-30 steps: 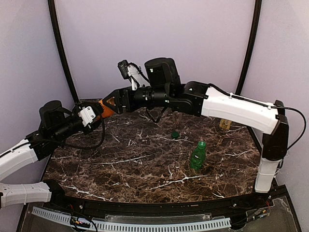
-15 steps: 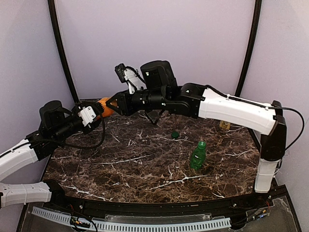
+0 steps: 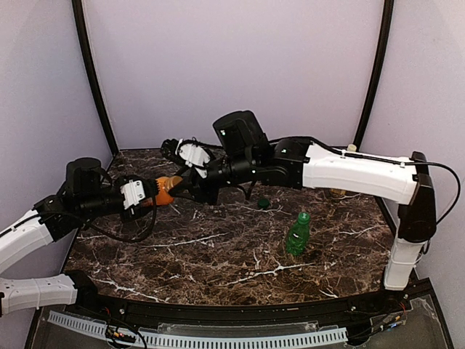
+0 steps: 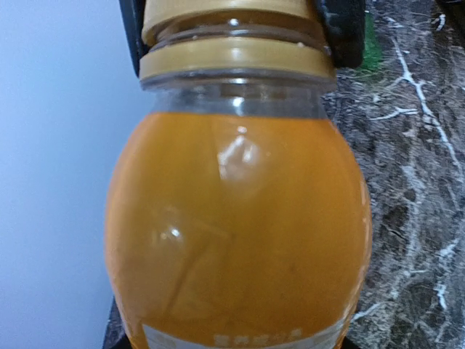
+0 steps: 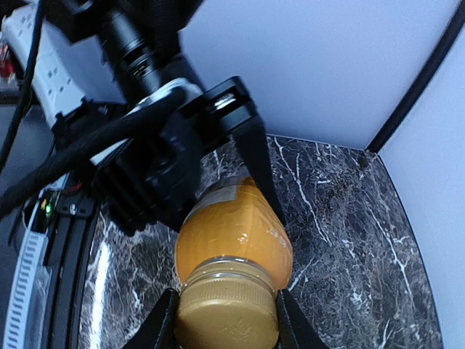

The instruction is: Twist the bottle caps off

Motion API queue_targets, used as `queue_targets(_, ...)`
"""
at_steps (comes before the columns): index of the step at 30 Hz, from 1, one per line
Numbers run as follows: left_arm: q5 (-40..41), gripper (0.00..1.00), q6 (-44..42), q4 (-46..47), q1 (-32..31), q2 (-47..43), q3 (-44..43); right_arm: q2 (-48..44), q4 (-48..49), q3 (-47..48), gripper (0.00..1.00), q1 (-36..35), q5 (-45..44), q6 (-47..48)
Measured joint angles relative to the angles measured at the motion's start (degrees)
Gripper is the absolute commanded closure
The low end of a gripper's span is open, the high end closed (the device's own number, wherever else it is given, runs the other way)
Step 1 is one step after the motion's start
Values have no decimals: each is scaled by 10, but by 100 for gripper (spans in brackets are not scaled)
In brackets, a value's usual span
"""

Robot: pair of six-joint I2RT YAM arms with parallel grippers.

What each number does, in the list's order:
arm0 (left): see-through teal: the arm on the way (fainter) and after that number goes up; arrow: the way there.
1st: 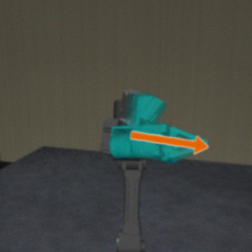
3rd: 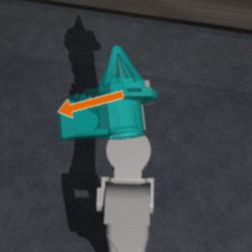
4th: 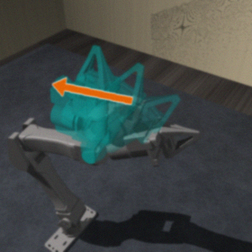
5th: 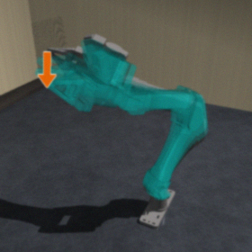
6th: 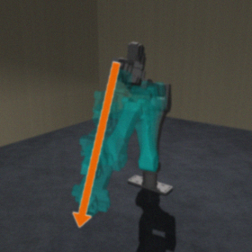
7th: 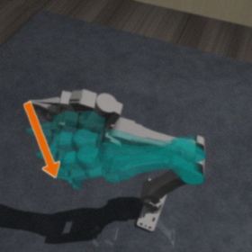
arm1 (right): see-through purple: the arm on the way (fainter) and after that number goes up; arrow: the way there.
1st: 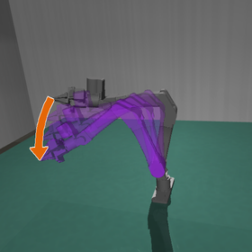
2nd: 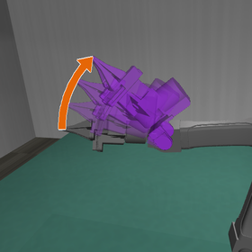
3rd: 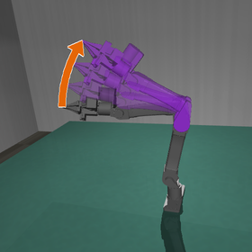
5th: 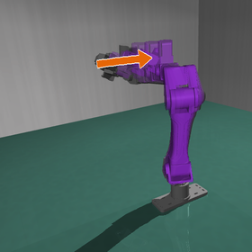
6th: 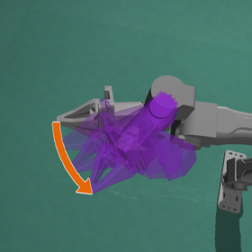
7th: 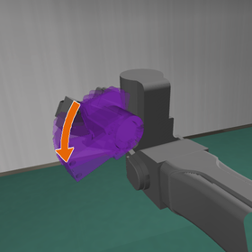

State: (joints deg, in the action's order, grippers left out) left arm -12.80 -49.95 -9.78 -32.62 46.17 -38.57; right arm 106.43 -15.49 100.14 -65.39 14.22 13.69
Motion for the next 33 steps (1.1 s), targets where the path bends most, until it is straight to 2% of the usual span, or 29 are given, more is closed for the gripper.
queue_targets(4, -76, 99, -2, -116, 2, 0, -17, -6, -50, -12, 100, -19, 21, 156)
queue_targets(11, -159, 99, -64, -215, -3, -1, -25, -46, -83, -61, 100, -50, 50, 404)
queue_targets(14, -170, 99, -85, -242, -3, -1, -25, -55, -85, -67, 100, -58, 44, 474)
queue_targets(18, -174, 99, -97, -256, -3, -2, -25, -60, -72, -70, 100, -59, 30, 519)
queue_targets(22, -160, 99, -79, -240, -3, -16, -15, -63, -35, -74, 100, -50, 6, 476)
queue_targets(27, -99, 99, 0, -162, 0, -40, 18, -37, -6, -29, 100, 16, -58, 293)
queue_targets(33, -33, 99, 133, -48, 55, -68, 54, 47, -25, 51, 100, 106, -116, 66)
